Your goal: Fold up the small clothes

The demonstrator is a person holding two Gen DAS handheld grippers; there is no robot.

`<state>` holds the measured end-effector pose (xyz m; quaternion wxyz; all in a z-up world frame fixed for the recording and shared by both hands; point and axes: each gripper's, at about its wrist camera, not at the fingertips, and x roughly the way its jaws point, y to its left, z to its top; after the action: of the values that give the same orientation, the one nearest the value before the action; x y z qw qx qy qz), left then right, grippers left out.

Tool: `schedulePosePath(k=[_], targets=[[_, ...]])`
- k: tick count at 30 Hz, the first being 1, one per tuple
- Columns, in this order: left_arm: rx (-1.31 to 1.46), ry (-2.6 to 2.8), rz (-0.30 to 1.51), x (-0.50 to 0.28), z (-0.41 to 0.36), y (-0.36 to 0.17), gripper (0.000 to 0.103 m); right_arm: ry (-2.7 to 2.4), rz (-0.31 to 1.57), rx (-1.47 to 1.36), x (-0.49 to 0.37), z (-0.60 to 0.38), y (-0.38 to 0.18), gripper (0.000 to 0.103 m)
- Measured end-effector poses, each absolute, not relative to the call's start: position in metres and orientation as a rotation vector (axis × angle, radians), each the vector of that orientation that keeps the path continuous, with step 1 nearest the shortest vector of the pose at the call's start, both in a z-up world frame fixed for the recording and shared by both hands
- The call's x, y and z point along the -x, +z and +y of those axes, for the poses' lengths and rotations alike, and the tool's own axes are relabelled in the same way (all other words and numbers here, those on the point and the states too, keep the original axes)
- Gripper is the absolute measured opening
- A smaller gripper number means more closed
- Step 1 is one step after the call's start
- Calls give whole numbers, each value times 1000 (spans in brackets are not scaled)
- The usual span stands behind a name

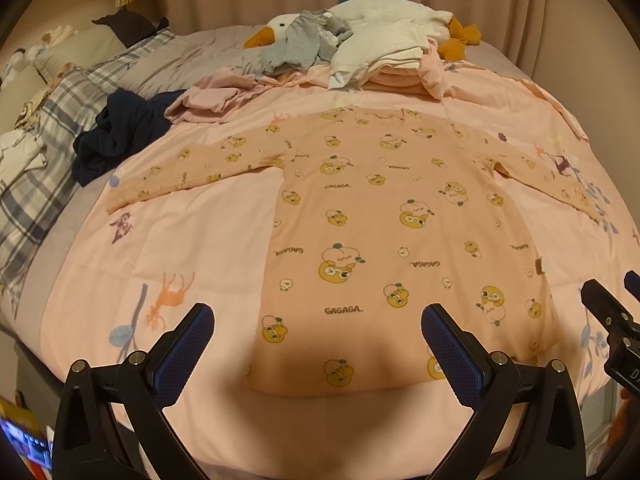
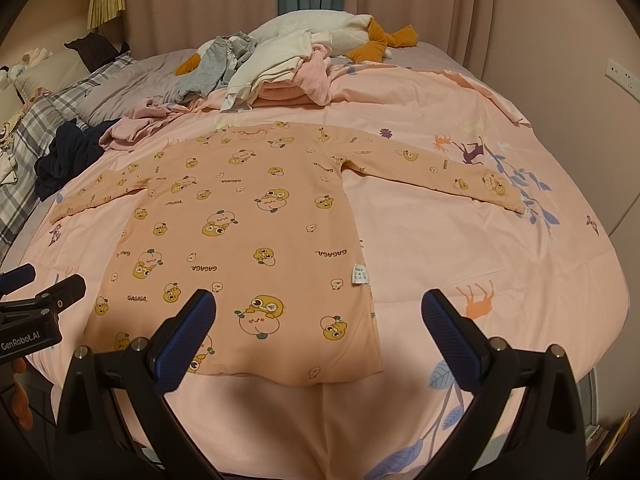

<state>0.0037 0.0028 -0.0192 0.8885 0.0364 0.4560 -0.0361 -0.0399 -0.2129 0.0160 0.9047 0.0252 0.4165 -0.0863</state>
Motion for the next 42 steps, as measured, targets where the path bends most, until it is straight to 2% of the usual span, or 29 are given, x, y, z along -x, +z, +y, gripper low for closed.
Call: schedulePosePath(k=[42], targets=[[-78,-77,963,-1,3,-24,103,-176,862,-54,42,-209,12,103]])
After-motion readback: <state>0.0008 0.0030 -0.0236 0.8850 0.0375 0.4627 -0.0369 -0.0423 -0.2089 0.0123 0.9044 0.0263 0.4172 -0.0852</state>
